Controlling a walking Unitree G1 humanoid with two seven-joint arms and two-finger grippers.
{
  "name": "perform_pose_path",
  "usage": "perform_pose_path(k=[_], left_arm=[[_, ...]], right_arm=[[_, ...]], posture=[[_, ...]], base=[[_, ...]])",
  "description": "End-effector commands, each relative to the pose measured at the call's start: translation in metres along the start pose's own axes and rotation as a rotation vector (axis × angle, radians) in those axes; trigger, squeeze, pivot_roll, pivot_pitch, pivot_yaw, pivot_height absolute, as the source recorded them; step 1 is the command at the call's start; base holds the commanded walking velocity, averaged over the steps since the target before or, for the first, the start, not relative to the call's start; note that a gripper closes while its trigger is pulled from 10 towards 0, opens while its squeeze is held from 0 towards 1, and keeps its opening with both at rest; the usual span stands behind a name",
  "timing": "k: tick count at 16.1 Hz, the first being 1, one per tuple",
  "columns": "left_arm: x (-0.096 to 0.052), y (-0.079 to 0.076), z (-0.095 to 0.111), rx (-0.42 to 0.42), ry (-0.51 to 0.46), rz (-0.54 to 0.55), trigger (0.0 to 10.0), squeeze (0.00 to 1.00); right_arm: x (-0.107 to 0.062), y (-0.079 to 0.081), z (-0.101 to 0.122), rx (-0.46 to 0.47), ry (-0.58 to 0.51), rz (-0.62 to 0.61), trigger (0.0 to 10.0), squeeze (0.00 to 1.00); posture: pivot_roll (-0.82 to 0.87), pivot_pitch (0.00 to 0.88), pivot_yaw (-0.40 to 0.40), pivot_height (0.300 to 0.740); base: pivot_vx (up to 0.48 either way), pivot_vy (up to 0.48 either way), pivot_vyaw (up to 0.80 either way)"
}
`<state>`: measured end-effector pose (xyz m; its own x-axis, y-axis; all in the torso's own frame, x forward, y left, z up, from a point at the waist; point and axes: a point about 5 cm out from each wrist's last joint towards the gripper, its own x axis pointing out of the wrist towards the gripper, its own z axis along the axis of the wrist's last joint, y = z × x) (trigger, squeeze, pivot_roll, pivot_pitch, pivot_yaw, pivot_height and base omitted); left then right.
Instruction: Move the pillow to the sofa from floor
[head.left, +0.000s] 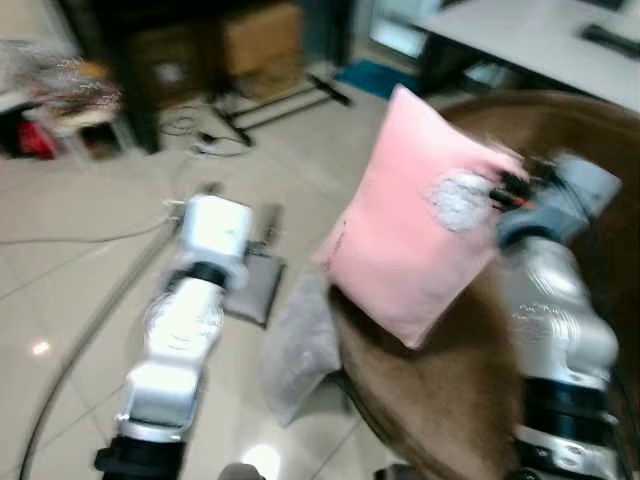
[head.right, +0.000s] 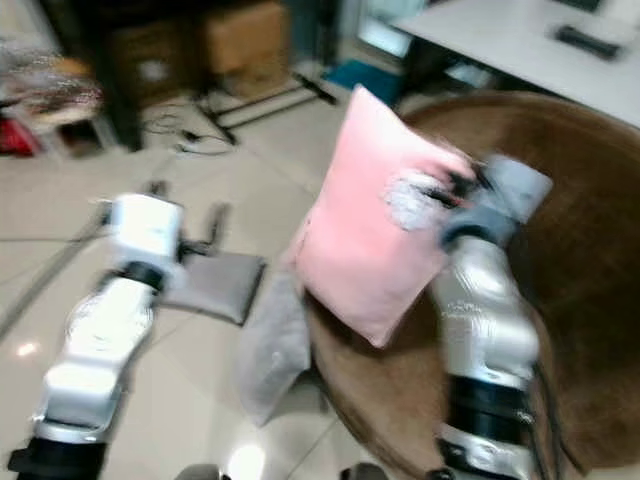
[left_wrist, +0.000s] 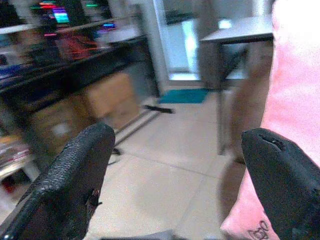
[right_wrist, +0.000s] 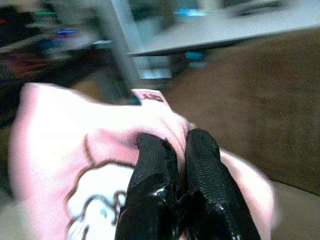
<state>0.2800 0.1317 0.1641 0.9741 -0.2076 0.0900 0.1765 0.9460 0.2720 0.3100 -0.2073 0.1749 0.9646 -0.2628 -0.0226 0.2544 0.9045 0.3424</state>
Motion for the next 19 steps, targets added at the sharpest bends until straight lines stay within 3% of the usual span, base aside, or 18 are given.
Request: perform_pose_path(k=[1,3,7,12,19], left_arm=[[-0.003,0.013,-0.003,0.019,0.012,0.040,10.0,0.00],[-0.002,0.013,-0.003,0.022,0.011,0.033,10.0,0.00],[-0.001,0.011,-0.004,0.023,0.012,0.023,10.0,0.00],[-0.001,0.011,-0.004,0.017,0.008,0.028,10.0,0.00],[-0.001,0.013,-0.003,-0.019,-0.005,0.024,10.0,0.00]], right_arm=[[-0.001,0.018,0.010,0.007,-0.047,0.062,10.0,0.00],[-0.003,0.009,0.007,-0.044,-0.042,0.021,10.0,0.00],[-0.006,0.001,0.001,-0.013,-0.004,-0.018,10.0,0.00],[-0.005,0.005,0.002,-0.020,-0.011,0.008,10.0,0.00],[-0.007,0.015,-0.003,-0.073,-0.003,0.075,10.0,0.00]], posture=[[0.01,0.000,-0.020,0.740],[0.01,0.000,-0.011,0.740],[0.00,0.000,-0.009,0.740],[0.01,0.000,-0.014,0.740],[0.01,0.000,-0.018,0.740]], base=[[0.000,0.000,-0.80],[0.000,0.000,-0.80],[0.000,0.000,-0.80],[0.000,0.000,-0.80],[0.146,0.000,0.00]])
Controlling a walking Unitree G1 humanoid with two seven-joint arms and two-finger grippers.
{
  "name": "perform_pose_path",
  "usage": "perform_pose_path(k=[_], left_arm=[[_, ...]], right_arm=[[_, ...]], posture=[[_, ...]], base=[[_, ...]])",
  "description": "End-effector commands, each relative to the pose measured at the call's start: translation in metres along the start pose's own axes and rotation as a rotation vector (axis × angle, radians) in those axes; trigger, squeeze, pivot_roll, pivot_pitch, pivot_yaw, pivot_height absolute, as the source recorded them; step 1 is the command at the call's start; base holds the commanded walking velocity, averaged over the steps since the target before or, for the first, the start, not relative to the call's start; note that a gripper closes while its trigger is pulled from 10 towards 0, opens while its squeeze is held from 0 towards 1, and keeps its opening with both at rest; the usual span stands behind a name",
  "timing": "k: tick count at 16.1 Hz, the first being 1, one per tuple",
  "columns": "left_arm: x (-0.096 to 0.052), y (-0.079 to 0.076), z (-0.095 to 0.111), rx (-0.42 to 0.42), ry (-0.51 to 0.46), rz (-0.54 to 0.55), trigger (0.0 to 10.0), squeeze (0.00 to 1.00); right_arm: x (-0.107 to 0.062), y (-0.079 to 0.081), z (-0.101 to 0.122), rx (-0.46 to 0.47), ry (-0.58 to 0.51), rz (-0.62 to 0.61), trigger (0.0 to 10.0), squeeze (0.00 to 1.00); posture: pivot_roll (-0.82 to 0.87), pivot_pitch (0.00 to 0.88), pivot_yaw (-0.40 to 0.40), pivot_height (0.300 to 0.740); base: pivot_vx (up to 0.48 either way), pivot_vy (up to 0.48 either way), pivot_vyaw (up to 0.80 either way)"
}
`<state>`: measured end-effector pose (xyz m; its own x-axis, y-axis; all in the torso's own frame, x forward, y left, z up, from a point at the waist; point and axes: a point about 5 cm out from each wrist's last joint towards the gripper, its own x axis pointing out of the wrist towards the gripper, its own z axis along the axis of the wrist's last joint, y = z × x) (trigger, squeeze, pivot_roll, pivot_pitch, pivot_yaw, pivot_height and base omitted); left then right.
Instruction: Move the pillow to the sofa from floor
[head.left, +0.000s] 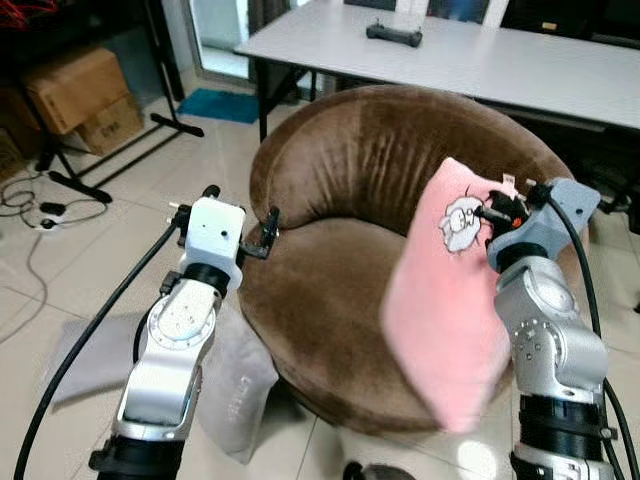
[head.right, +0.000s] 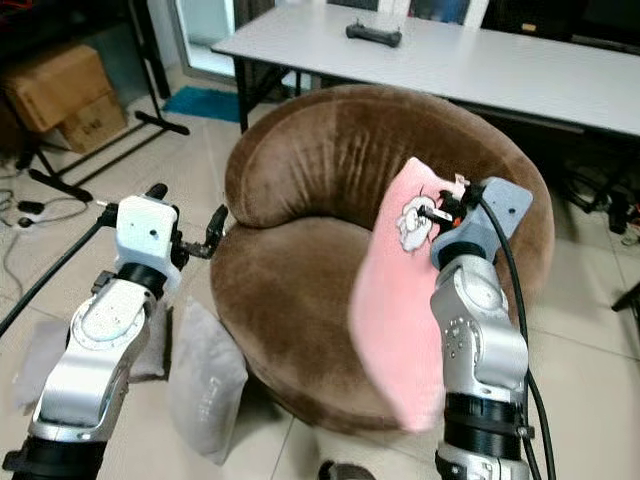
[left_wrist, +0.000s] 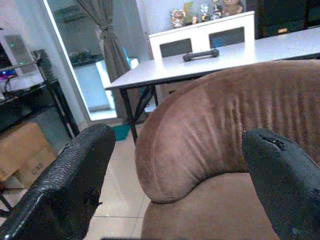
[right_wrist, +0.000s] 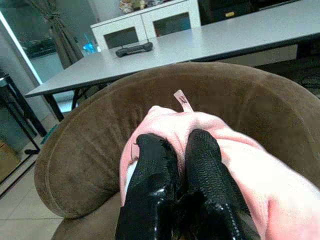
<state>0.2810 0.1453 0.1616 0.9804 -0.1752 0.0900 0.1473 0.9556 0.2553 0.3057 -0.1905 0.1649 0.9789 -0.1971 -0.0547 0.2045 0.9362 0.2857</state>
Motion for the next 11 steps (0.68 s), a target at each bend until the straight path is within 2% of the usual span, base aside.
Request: perform_pose_path(k=[1,3,11], left_arm=[[0.0009,0.0004,0.0029,-0.006,-0.014,-0.008,10.0,0.00],[0.0013,0.0002,0.0025,-0.009,-0.011,-0.012,10.0,0.00],[0.0030,-0.0026,0.0016,-0.009,-0.002,-0.040,10.0,0.00]], right_arm=[[0.0008,0.0034,0.0110,-0.011,-0.051,0.016,10.0,0.00],[0.0014,0.0027,0.0100,0.015,-0.032,0.017,10.0,0.00],[0.0001,0.0012,0.0097,0.012,-0.034,0.012,10.0,0.00]], posture=[[0.01,0.000,-0.018,0.740],[0.01,0.000,-0.014,0.740],[0.01,0.000,-0.006,0.740]], base=[[0.259,0.000,0.00],[0.259,0.000,-0.64],[0.255,0.000,-0.80]])
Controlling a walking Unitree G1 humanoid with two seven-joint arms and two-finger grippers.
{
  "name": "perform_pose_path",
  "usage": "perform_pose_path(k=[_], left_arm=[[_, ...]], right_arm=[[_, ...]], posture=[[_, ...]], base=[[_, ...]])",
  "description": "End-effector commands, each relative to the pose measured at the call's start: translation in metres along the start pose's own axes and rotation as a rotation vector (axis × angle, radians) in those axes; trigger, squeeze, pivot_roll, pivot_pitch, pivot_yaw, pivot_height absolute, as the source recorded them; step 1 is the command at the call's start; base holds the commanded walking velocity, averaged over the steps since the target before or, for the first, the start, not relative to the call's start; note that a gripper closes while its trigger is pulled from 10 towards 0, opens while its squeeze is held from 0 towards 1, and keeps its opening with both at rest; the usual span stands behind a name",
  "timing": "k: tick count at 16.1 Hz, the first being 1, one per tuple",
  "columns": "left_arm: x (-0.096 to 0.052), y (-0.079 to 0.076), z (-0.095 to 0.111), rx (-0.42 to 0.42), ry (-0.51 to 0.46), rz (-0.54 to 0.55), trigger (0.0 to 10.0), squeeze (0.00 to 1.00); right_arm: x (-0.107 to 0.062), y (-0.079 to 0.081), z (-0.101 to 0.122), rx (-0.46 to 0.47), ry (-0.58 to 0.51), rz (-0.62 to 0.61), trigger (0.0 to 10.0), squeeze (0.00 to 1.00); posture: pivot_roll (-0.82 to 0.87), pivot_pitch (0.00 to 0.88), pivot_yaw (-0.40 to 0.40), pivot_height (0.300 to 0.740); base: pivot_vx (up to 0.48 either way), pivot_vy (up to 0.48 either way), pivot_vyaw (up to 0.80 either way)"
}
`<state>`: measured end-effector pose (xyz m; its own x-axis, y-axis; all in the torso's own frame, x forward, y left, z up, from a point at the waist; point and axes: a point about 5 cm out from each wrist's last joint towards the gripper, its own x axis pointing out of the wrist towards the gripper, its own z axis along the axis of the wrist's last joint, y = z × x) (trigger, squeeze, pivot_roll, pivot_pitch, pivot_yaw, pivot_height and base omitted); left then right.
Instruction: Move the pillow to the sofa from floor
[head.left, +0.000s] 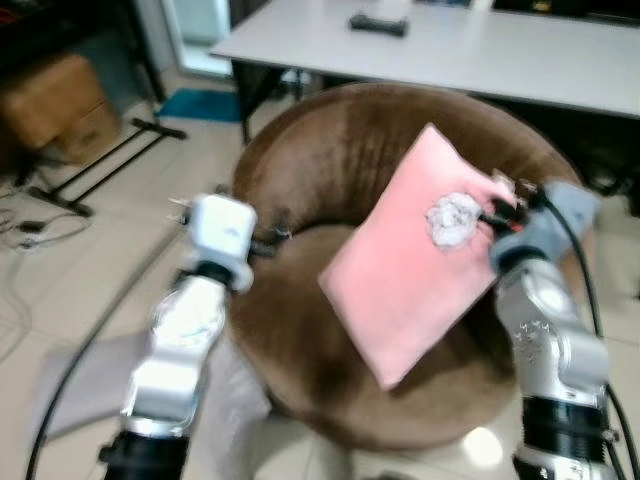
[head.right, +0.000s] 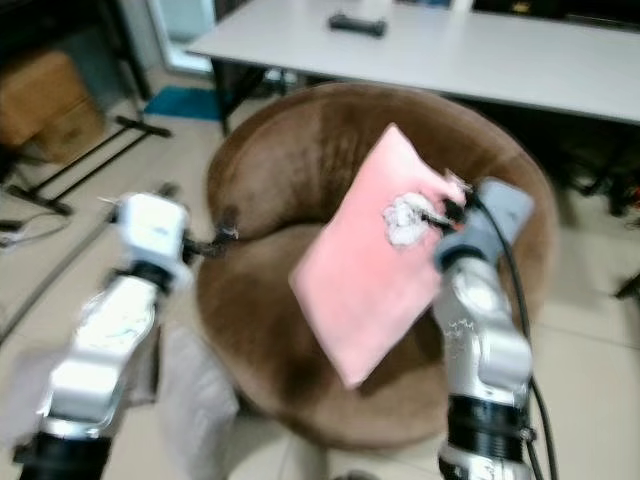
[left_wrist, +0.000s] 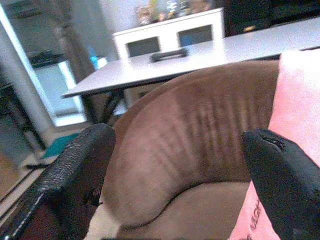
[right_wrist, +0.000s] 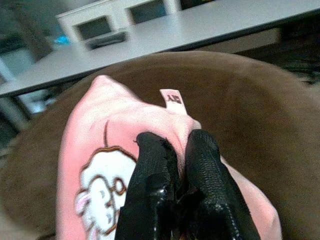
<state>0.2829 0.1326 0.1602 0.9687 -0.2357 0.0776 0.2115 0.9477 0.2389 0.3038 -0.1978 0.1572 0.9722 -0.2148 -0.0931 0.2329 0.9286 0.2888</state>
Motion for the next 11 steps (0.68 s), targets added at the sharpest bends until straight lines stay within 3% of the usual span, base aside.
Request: perform_pose_path(k=[1,5,11], left_arm=[[-0.001,0.009,0.000,0.013,0.003,0.018,10.0,0.00],[-0.001,0.008,-0.001,0.015,0.007,0.005,10.0,0.00],[-0.004,0.009,-0.006,0.070,0.031,-0.031,10.0,0.00]], right_arm=[[-0.001,0.011,0.015,0.007,-0.064,0.040,10.0,0.00],[-0.001,0.010,0.014,0.002,-0.062,0.041,10.0,0.00],[0.002,0.034,0.002,-0.067,0.009,0.197,10.0,0.00]], posture=[[0.01,0.000,-0.005,0.740],[0.01,0.000,-0.005,0.740],[0.01,0.000,0.001,0.740]], base=[[0.247,0.000,-0.80],[0.182,0.000,-0.80],[0.000,0.000,0.00]])
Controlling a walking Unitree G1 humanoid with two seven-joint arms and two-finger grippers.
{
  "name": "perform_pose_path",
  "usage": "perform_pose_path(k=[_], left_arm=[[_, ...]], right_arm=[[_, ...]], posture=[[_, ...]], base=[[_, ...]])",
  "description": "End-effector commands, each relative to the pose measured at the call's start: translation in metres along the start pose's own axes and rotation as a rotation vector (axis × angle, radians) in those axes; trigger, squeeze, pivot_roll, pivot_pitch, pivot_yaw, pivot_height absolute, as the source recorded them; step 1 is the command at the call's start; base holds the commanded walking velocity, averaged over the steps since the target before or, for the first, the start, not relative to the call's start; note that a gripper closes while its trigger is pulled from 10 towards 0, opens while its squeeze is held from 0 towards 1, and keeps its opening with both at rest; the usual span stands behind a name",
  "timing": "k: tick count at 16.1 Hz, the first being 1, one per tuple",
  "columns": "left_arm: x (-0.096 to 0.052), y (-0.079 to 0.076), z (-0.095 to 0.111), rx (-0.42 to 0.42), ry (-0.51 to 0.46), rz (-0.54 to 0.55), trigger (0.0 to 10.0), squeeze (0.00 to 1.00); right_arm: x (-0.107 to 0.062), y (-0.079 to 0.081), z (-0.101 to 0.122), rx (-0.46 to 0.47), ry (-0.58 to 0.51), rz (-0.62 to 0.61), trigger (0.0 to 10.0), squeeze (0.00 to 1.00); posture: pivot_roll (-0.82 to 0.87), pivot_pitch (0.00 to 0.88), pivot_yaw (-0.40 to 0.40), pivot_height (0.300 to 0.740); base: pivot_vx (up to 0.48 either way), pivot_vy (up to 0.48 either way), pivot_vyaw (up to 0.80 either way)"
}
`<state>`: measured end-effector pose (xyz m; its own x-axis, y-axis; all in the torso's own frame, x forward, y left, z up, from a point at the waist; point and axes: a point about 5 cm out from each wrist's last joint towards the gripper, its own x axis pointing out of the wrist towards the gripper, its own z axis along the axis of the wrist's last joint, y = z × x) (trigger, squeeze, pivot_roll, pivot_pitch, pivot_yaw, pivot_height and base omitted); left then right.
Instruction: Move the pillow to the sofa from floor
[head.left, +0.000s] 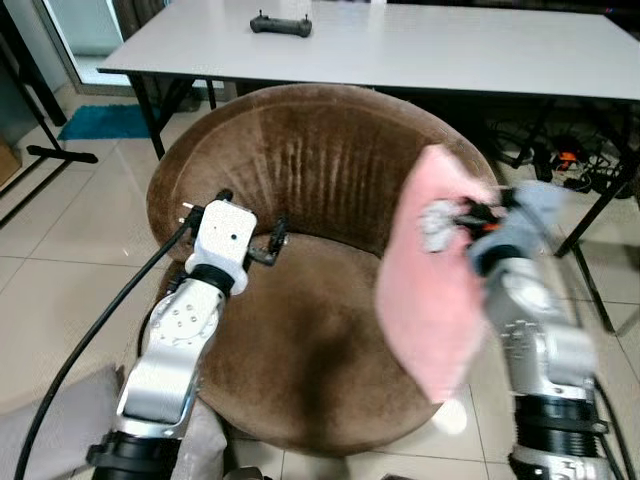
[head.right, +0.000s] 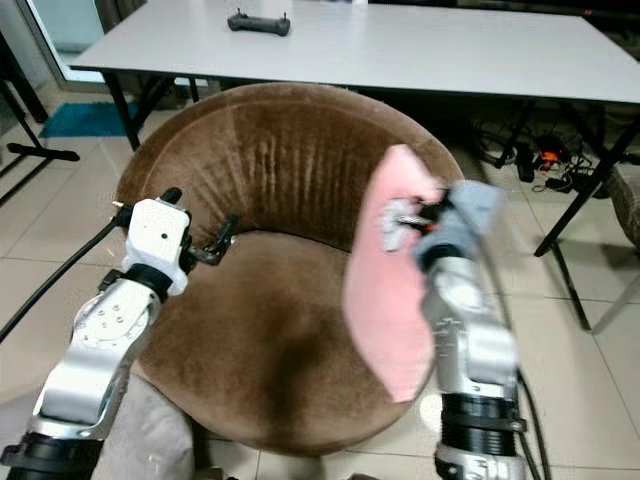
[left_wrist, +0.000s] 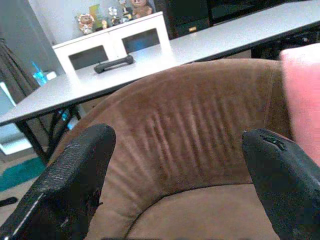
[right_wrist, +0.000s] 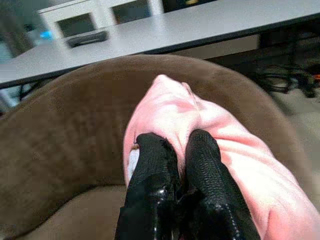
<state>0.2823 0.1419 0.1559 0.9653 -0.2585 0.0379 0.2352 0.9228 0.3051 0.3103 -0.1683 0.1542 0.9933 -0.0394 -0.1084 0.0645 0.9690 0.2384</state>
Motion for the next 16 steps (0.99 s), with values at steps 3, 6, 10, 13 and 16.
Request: perform_pose_path(k=[3,6,10,13,16], left_arm=[[-0.012,0.004,-0.016,0.095,0.065,-0.095,10.0,0.00],[-0.024,0.013,-0.018,0.118,0.090,-0.147,10.0,0.00],[-0.051,0.014,-0.014,0.103,0.108,-0.303,10.0,0.00],[-0.068,0.007,-0.015,0.090,0.162,-0.441,10.0,0.00],[-0.076,0.010,-0.015,0.102,0.194,-0.459,10.0,0.00]], right_arm=[[0.018,0.029,0.012,0.010,-0.028,0.086,10.0,0.00],[0.040,0.047,0.012,0.055,-0.011,0.133,10.0,0.00],[0.070,0.043,0.001,0.150,0.041,0.005,10.0,0.00],[0.078,0.014,-0.019,0.249,0.116,-0.162,10.0,0.00],[0.068,-0.022,-0.051,0.200,0.225,-0.304,10.0,0.00]], posture=[[0.01,0.000,0.006,0.740],[0.05,0.000,-0.004,0.740],[0.13,0.000,-0.013,0.740],[0.16,0.000,-0.016,0.740],[0.20,0.000,-0.022,0.740]], base=[[0.000,0.000,0.00],[0.000,0.000,0.00],[0.000,0.000,0.00],[0.000,0.000,0.00],[0.000,0.000,0.00]])
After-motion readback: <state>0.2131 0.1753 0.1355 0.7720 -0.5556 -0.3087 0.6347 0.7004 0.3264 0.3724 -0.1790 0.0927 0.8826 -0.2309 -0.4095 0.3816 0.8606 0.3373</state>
